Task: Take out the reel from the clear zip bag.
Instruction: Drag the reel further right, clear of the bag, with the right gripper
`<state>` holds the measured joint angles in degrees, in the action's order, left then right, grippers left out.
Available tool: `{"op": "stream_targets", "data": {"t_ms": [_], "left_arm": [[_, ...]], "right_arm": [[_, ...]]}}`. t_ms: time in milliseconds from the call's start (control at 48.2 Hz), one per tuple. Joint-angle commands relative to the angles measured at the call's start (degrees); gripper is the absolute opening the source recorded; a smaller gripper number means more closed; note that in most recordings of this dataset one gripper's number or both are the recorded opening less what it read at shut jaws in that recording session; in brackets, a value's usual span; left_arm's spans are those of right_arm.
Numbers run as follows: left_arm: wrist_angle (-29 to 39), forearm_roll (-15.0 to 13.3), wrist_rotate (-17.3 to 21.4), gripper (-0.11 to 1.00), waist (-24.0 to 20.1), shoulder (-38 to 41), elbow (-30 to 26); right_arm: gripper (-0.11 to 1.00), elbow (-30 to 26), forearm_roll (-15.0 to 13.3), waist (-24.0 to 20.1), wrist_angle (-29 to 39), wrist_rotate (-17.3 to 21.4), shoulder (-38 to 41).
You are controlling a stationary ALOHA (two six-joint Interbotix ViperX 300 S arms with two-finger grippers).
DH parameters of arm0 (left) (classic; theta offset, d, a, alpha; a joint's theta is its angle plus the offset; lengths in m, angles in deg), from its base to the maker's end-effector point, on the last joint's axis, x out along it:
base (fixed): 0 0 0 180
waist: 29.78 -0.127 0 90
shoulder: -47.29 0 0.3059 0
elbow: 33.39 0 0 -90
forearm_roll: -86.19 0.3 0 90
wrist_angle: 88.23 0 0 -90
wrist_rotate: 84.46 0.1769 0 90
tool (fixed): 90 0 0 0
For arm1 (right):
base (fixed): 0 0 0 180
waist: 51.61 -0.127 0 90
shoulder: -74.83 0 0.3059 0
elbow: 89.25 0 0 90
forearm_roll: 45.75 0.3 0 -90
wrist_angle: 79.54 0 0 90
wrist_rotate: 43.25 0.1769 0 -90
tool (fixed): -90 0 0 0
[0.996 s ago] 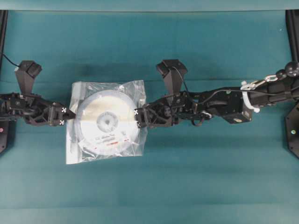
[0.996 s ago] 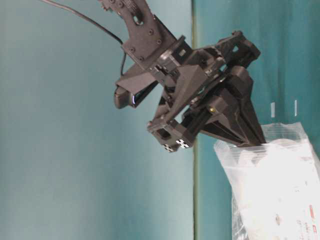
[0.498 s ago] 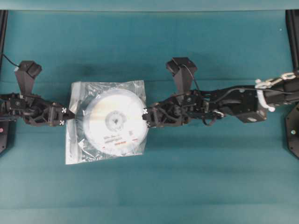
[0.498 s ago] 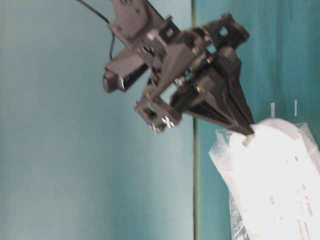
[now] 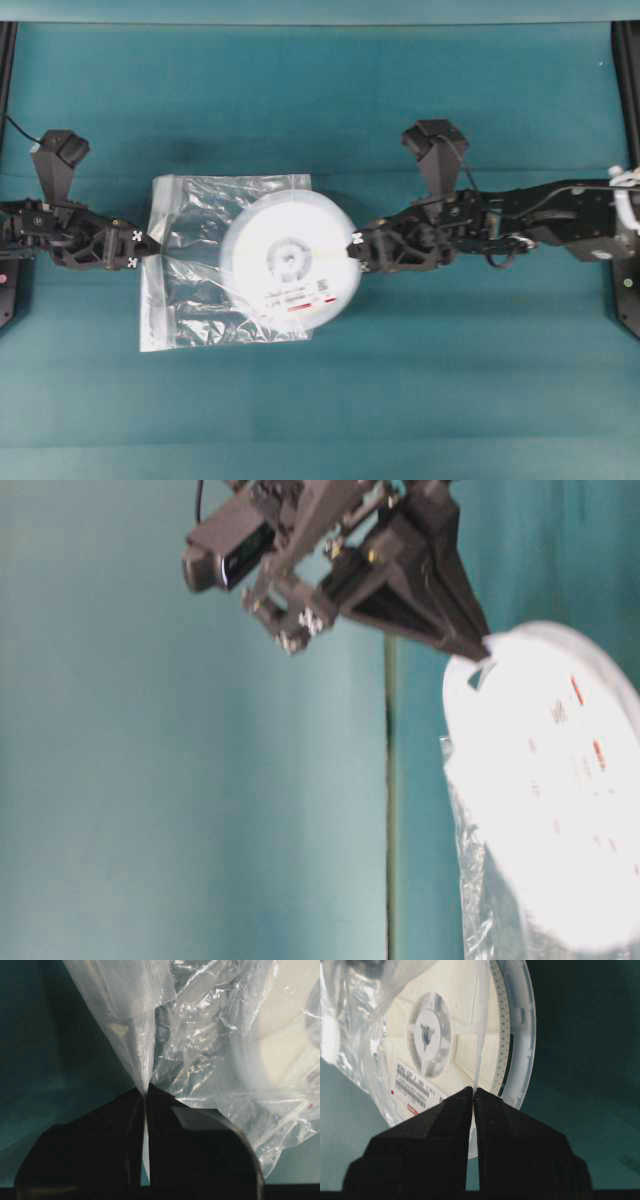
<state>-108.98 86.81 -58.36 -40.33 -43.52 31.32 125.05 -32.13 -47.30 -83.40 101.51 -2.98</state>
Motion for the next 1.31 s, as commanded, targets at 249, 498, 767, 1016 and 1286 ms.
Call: {"op": "stream_targets", "data": {"t_ms": [249,498,767,1016,1286], "left_arm": [[-0.3,0.2,0.0,0.01,0.1,-0.3,-0.5],[-0.3,0.2,0.0,0.01,0.1,-0.4,-0.4],[-0.2,0.2,0.0,0.00,0.1,-0.4,-0.5],[-0.3,0.2,0.0,0.00,0.1,-0.4,-0.5],[-0.3,0.2,0.0,0.01,0.1,-0.4,-0.5]], "right_arm": [[0.06,4.7,-0.1,0.4,2.3,0.4,-6.6],[0.06,7.4,-0.1,0.4,4.3,0.3,-9.2],[0.06,9.8,-0.1,0.8,4.9,0.4,-11.8],[0.06,11.7,-0.1,1.4,6.1,0.3,-14.4],[0.06,13.4,-0.1,1.8,6.9,0.4,-16.3]]}}
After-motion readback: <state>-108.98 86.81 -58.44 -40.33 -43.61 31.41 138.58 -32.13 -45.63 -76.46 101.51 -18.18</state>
